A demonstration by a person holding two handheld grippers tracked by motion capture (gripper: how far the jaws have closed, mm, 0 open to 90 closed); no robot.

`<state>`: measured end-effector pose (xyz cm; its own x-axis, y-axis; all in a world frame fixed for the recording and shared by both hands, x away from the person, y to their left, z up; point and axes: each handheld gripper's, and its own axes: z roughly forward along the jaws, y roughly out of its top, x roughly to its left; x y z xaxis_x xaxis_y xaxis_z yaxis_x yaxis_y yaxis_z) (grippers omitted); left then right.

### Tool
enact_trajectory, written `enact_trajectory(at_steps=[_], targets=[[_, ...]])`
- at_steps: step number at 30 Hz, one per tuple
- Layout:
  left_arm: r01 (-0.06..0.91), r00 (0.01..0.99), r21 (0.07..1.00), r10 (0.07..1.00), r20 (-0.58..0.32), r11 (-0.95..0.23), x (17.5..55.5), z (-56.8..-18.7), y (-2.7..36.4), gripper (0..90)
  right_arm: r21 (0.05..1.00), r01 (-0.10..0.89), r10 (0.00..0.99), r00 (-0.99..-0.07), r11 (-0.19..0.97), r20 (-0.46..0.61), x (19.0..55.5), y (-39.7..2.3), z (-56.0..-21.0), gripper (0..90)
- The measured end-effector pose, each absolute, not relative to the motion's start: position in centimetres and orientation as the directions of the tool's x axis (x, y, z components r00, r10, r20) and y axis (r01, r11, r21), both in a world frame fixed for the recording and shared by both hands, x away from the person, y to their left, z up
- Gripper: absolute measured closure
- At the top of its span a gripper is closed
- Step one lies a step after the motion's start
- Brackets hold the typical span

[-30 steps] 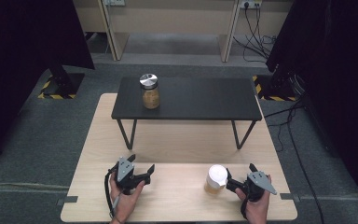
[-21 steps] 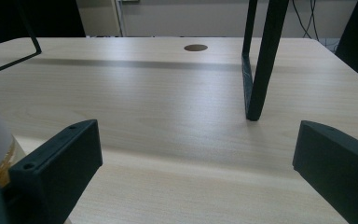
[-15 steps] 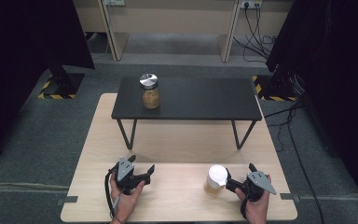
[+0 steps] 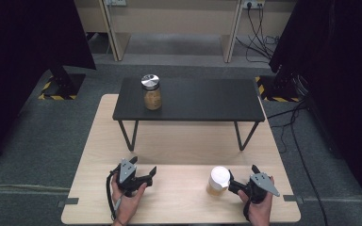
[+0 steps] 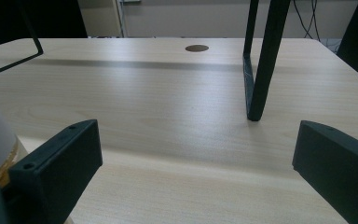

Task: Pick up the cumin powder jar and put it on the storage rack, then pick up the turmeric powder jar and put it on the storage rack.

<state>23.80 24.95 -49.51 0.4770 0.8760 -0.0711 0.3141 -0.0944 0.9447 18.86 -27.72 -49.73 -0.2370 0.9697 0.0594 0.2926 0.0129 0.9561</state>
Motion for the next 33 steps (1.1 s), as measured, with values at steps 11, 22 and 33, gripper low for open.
enact_trajectory(at_steps=[11,22,33], targets=[[0.315,0.478,0.945,0.875,-0.075,-0.090,23.81,-49.53,25.02,9.8,0.957,0.289,0.970,-0.238,0.016,0.056,18.76,-27.68,-49.78,1.3],[0.313,0.480,0.945,0.874,-0.076,-0.090,23.82,-49.55,25.07,9.9,0.957,0.290,0.970,-0.237,0.016,0.055,18.77,-27.67,-49.76,1.3],[0.312,0.479,0.946,0.874,-0.076,-0.089,23.81,-49.58,25.09,10.0,0.956,0.294,0.969,-0.241,0.016,0.058,18.78,-27.72,-49.70,1.2]])
